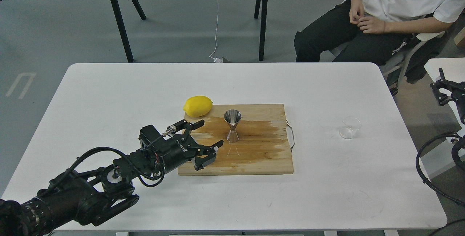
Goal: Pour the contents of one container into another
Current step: 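Open the left gripper and pull the left arm back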
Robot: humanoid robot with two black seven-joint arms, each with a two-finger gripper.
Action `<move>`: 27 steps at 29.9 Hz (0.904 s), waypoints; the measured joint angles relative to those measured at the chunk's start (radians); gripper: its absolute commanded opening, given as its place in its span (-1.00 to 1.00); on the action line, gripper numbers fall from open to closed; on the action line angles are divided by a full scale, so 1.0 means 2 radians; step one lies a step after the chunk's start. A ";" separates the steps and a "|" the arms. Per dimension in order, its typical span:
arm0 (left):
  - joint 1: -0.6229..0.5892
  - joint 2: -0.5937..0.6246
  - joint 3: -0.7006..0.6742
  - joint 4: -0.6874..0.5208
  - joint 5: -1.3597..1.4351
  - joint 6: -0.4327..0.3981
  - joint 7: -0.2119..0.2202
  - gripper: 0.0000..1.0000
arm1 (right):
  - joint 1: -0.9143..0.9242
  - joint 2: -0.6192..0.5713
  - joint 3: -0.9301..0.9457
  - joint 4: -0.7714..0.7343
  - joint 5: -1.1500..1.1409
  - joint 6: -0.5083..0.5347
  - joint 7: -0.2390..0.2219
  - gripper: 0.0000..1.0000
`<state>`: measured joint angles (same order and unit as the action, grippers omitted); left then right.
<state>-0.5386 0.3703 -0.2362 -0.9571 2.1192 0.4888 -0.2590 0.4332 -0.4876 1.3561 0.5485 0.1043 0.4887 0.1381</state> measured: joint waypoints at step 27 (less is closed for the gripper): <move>-0.003 0.049 -0.374 0.001 -0.930 -0.408 -0.013 1.00 | -0.160 -0.022 0.010 0.163 0.181 0.000 -0.147 0.99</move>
<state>-0.5453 0.4687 -0.9850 -0.9549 0.2583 -0.3267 -0.2859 0.1129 -0.5321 1.3770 0.8753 0.4663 0.4887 -0.1566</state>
